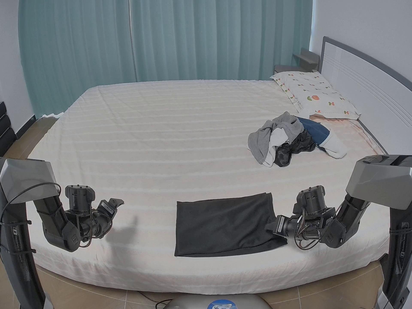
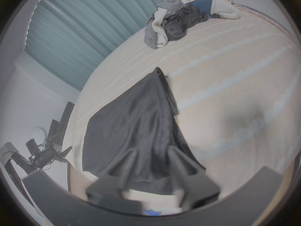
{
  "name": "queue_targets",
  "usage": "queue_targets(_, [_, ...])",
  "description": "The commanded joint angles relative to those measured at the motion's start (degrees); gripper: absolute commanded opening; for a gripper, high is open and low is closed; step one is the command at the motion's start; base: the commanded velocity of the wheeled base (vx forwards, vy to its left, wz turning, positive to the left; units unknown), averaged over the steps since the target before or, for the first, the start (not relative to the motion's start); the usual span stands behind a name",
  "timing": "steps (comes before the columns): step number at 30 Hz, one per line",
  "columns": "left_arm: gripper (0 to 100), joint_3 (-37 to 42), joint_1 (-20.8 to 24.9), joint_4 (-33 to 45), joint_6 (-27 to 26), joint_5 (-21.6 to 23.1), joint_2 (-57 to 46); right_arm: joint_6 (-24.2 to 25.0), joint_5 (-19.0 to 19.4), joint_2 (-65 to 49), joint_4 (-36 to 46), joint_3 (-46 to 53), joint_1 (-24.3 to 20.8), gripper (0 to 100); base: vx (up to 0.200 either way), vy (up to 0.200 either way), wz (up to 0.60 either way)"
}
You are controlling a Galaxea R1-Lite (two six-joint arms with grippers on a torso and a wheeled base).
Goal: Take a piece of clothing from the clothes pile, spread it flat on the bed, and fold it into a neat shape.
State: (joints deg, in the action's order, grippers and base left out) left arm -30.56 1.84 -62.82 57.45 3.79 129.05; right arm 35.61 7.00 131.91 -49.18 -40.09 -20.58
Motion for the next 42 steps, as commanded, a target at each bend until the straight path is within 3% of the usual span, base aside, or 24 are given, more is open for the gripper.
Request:
queue_targets(1, [100, 0.0, 0.0, -0.1, 0.1, 0.0, 0.1, -0.2, -0.6, -0.3, 0.1, 0.7, 0.0, 0, 0.0, 0.0, 0.0])
queue_targets(36, [100, 0.2, 0.0, 0.0, 0.1, 0.0, 0.1, -4.7, -1.5, -4.1, 0.5, 8.5, 0.8, 0, 0.0, 0.0, 0.0])
queue_targets(37, [100, 0.2, 0.0, 0.0, 0.1, 0.0, 0.1, -4.7, -1.6, -4.0, 0.2, 8.5, 0.8, 100, 0.0, 0.0, 0.0])
queue_targets(42, [100, 0.5, 0.1, -0.1, 0.0, 0.1, 0.0, -3.6, -1.5, -5.1, -0.4, 8.2, 0.9, 100, 0.0, 0.0, 0.0])
